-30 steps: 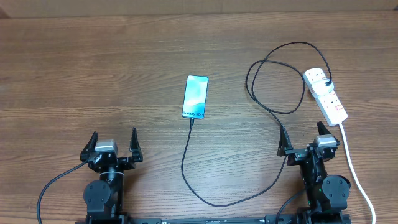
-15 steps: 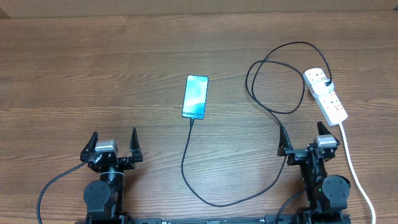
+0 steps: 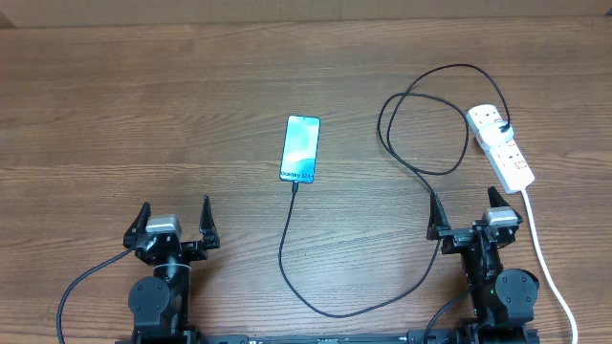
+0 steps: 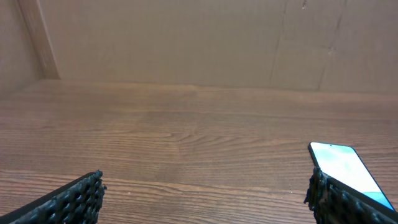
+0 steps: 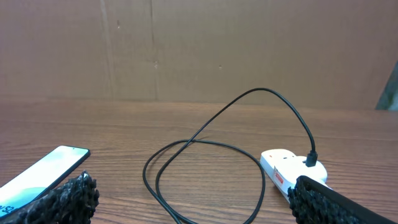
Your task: Plug charger to phone and switch on socket
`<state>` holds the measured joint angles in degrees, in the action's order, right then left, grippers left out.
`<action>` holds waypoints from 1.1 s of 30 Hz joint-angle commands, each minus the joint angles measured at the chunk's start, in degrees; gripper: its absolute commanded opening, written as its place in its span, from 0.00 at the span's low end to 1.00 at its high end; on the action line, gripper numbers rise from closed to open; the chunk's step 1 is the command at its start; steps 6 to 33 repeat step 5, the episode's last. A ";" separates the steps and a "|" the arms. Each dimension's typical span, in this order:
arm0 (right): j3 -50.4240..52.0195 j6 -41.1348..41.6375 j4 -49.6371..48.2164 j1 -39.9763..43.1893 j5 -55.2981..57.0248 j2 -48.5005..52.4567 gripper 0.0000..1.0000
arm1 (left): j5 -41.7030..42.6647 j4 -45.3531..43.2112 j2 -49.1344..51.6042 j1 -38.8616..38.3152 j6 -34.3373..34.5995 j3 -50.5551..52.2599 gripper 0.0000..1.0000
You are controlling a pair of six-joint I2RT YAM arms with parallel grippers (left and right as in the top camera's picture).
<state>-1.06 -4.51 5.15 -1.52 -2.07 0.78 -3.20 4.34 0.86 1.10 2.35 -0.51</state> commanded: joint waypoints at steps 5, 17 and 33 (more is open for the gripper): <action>0.57 -0.24 -0.33 0.20 0.52 -0.61 1.00 | 0.48 -0.07 -0.66 0.04 -1.55 0.26 1.00; 0.57 -0.24 -0.33 0.20 0.52 -0.61 1.00 | 0.48 -0.07 -0.66 0.04 -1.55 0.26 1.00; 0.57 -0.24 -0.33 0.20 0.52 -0.61 1.00 | 0.48 -0.07 -0.66 0.04 -1.55 0.26 1.00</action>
